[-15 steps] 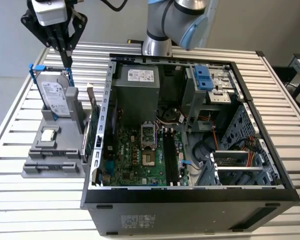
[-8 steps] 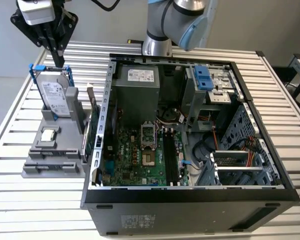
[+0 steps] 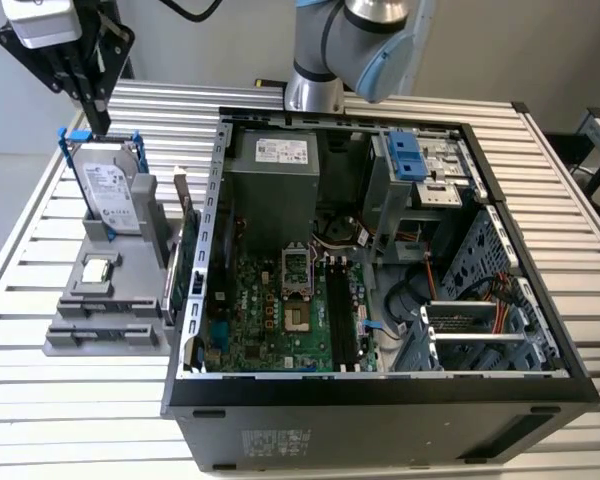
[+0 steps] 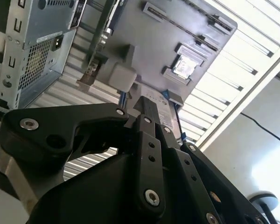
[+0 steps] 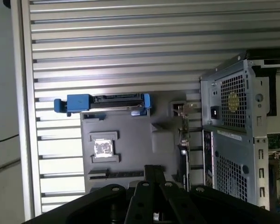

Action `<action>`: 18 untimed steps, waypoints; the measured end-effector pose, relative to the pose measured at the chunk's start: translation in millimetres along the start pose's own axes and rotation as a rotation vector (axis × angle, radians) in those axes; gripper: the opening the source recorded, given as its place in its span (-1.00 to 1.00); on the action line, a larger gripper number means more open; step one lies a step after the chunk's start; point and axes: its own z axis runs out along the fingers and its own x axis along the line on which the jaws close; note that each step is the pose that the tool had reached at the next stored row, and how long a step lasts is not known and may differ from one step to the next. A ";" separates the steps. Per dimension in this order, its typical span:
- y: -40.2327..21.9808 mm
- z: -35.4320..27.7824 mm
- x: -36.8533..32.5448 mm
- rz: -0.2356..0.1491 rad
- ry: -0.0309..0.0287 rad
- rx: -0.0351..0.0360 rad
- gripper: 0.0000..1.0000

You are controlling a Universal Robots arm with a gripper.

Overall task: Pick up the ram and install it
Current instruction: 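Reach for the ram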

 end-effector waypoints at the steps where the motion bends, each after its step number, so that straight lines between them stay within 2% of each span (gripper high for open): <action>1: -0.2 -0.1 2.7 0.000 0.0000 0.0000 -1.00; 10: -1.4 -0.5 20.6 -0.019 0.0009 -0.0003 -1.00; 14: -1.8 -0.6 26.0 -0.036 0.0018 -0.0007 -1.00; 18: -1.9 -0.6 27.3 -0.046 0.0023 -0.0008 -1.00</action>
